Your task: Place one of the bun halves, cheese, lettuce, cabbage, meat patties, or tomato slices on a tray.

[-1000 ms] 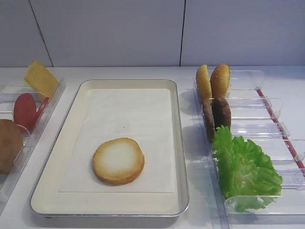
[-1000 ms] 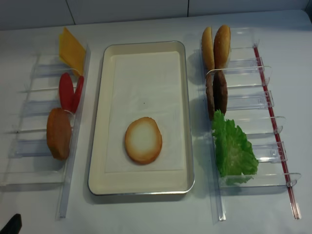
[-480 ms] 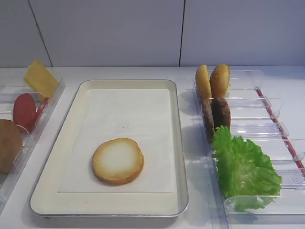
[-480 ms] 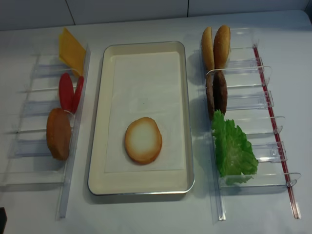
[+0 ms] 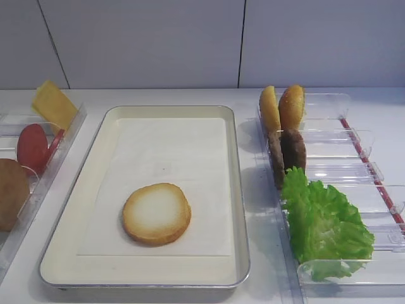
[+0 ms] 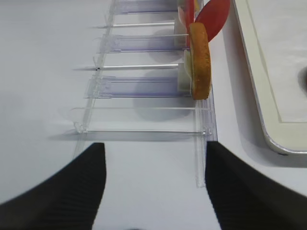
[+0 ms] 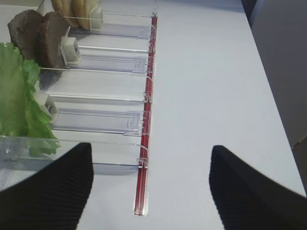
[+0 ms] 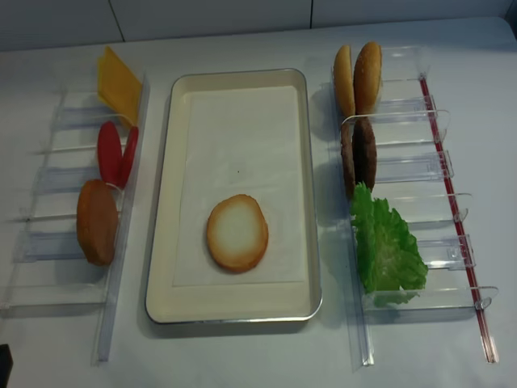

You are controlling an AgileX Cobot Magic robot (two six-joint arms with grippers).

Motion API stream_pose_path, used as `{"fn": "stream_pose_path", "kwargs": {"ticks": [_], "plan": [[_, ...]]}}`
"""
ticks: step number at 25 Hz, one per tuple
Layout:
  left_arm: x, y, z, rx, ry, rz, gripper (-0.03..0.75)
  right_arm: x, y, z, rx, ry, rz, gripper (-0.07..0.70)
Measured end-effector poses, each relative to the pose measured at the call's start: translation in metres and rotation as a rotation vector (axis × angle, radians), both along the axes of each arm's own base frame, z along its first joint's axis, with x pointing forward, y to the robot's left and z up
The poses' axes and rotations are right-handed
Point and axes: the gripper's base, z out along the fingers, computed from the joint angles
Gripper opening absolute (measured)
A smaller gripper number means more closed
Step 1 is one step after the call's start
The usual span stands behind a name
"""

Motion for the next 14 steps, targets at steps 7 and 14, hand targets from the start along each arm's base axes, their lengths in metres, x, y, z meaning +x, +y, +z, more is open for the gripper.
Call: {"fn": "stream_pose_path", "kwargs": {"ticks": [7,14], "plan": [[0.0,0.0,0.0,0.0,0.0,0.0,0.438,0.0,0.0,0.0,0.0,0.0,0.0,0.519],[0.0,0.0,0.0,0.0,0.0,0.0,0.438,0.0,-0.0005,0.0,0.005,0.0,-0.009,0.519]]}}
